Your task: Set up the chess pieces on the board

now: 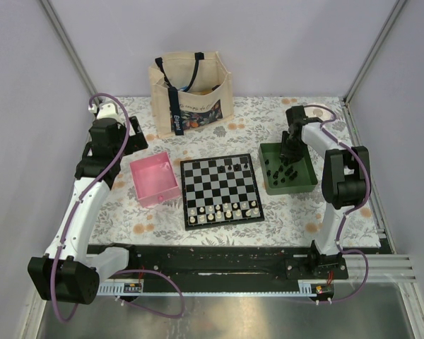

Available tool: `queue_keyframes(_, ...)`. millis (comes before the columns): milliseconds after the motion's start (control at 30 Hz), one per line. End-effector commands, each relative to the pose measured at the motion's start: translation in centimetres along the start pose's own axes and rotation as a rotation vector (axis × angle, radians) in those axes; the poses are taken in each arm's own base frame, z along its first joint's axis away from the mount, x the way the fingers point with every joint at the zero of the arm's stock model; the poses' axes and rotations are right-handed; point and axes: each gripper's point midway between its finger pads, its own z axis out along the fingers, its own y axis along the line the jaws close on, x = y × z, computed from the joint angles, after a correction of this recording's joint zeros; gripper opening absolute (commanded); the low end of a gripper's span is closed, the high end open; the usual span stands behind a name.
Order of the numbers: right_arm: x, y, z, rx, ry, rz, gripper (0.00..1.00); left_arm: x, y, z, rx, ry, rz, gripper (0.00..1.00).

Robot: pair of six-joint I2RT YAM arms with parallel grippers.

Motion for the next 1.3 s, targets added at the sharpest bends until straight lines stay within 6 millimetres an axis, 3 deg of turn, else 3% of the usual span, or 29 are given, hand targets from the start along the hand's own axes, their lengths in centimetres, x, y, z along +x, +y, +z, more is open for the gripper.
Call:
queue_keyframes(0,-2.1,-0.2,-0.2,0.008,-0.059,0.003,0.42,-1.3,-0.3,-0.3,0.016,-0.047,0.002,0.99)
queue_keyframes(133,-2.1,-0.3,0.1,0.01,-0.057,0.009,0.34,-1.4,-0.3,-0.3,0.018,-0.046,0.002,0.99)
queue_keyframes(433,-2.2,-0.7,0.3,0.028,-0.061,0.01,0.34,-1.3,-0.3,-0.3,0.017,-0.045,0.003,0.99)
queue_keyframes(533,-2.1,-0.8,0.5,0.03,-0.057,0.014,0.27,-1.3,-0.3,-0.3,0.017,-0.045,0.003,0.99)
queue_keyframes(733,-2.2,-0.9,0.4,0.03,-0.06,0.014,0.27,-1.4,-0.4,-0.3,0.019,-0.046,0.003,0.99)
queue_keyframes(833,-2.2,-0.7,0.4,0.026,-0.059,0.013,0.16,-1.4,-0.4,-0.3,0.022,-0.045,0.003,0.99)
queue_keyframes(867,-2.3,-0.7,0.3,0.023,-0.062,0.015,0.16,-1.4,-0.4,-0.3,0.021,-0.045,0.003,0.99)
queue_keyframes(933,-2.3,-0.7,0.2,0.02,-0.065,0.013,0.02,-1.4,-0.4,-0.4,0.021,-0.045,0.003,0.99)
queue_keyframes(1267,-3.1,-0.6,-2.1,0.002,-0.107,0.011,0.0,-1.5,-0.4,-0.4,0.02,-0.049,0.002,0.99)
